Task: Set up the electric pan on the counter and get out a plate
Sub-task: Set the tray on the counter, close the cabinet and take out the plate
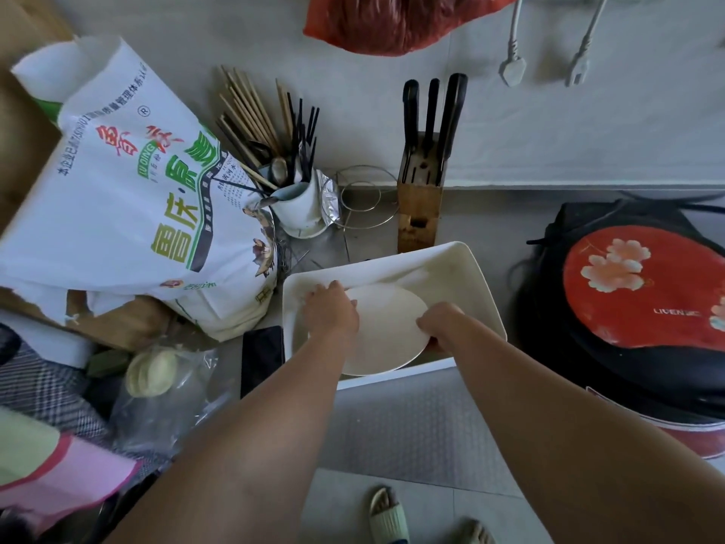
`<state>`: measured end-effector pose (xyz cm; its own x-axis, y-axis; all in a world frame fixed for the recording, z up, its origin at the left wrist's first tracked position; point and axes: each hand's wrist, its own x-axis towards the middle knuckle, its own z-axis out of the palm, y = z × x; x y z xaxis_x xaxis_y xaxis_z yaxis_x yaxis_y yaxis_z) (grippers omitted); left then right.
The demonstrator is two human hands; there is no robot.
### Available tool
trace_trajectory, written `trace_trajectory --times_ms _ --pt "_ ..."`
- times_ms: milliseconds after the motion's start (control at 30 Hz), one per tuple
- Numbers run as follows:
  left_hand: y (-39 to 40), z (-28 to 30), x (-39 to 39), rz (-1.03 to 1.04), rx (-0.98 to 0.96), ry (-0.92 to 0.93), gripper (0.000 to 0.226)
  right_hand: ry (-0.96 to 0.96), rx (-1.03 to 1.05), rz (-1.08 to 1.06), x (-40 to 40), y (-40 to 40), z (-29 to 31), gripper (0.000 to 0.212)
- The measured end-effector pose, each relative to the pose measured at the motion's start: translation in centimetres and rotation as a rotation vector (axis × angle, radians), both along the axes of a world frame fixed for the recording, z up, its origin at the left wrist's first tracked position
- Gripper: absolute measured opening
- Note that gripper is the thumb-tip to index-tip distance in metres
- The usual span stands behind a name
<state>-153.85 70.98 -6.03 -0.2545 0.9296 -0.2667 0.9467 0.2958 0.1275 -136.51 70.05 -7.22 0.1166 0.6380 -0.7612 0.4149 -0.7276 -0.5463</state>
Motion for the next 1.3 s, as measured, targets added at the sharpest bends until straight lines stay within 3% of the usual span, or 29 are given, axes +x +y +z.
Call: trace_trajectory --times_ms 133,200,300,400,500,600,733,1000,1300 --pt "-0.5 -0.3 -2.1 0.086 -0.149 0.098 0.047 -0.095 0.079 0.023 0.0 -0.2 1.4 0.036" --pt "-0.7 -0.3 -2.3 0.096 -0.163 0.066 0.046 -0.364 0.169 0.095 0.1 0.0 2.1 0.041" --pt "-1.0 0.4 -2.0 0.097 -0.201 0.051 0.042 -0.693 0.37 0.243 -0.1 0.8 2.5 0.03" --pt "-1.3 0.1 -2.0 0.057 -0.263 0.111 0.045 -0.694 0.561 0.439 -0.6 1.9 2.1 0.036" --pt "-1.6 -0.1 -2.2 -0.113 -0.342 0.219 0.04 -0.734 0.633 0.619 -1.4 2.3 1.4 0.045" --pt "-1.9 1.1 -1.7 -0.181 -0.335 0.211 0.035 -0.823 0.615 0.661 -2.3 2.6 0.3 0.049" --pt "-1.6 1.6 -2.3 -0.406 -0.443 0.347 0.032 -0.912 0.554 0.658 -2.6 2.8 0.2 0.045" --pt "-1.3 1.9 -3.2 -0.504 -0.547 0.452 0.029 -0.763 0.381 0.441 -1.0 2.4 0.1 0.034" --pt "-2.3 1.6 -3.4 -0.551 -0.482 0.555 0.029 -0.521 0.307 0.366 0.7 0.6 2.3 0.022"
